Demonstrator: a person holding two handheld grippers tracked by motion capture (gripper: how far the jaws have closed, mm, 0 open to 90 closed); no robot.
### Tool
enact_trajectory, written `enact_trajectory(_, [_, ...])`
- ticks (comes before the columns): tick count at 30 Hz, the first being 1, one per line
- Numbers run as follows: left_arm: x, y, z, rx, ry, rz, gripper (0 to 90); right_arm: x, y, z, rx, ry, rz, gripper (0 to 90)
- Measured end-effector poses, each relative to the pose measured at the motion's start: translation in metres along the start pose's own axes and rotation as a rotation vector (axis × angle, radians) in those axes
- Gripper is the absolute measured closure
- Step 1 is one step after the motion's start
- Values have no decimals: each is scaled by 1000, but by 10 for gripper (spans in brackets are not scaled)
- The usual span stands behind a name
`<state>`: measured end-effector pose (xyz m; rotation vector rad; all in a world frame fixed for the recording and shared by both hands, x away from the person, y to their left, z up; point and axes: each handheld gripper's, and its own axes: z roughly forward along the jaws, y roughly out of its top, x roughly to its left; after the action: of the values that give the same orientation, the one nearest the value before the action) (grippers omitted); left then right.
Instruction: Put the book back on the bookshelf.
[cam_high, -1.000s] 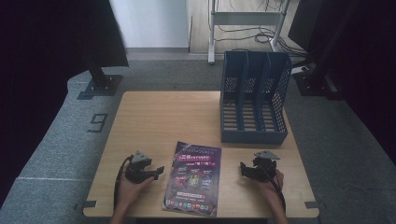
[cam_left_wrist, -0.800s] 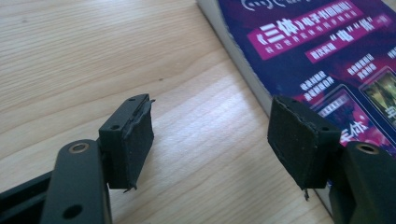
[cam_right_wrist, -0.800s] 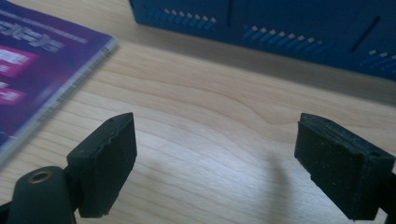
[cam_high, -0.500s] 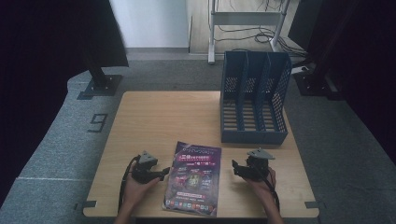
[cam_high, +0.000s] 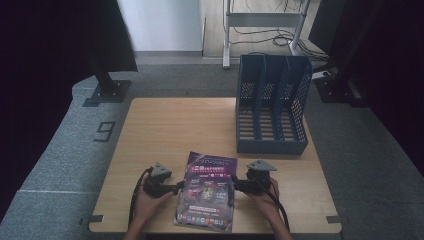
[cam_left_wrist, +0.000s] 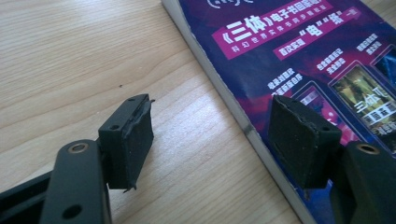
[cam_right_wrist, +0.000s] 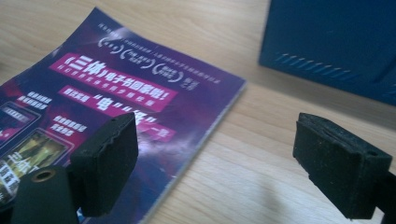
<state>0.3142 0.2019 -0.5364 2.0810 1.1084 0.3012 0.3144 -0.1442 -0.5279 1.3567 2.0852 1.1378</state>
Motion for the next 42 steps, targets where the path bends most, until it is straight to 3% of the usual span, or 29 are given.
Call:
enact_trajectory(17, [-5,3,-1,-10,-6,14,305,30,-3,39,97,59,-25,120])
enact_trajectory(30, [-12,12,14,29,-10,41,300,32,-6,40,94,55,-19,110])
enact_trajectory(38, [-15,22,32,42,-34,14,291,32,-6,40,92,55,-29,113])
enact_trajectory(42, [-20,25,37,42,-35,23,287,32,-6,40,91,56,-31,115])
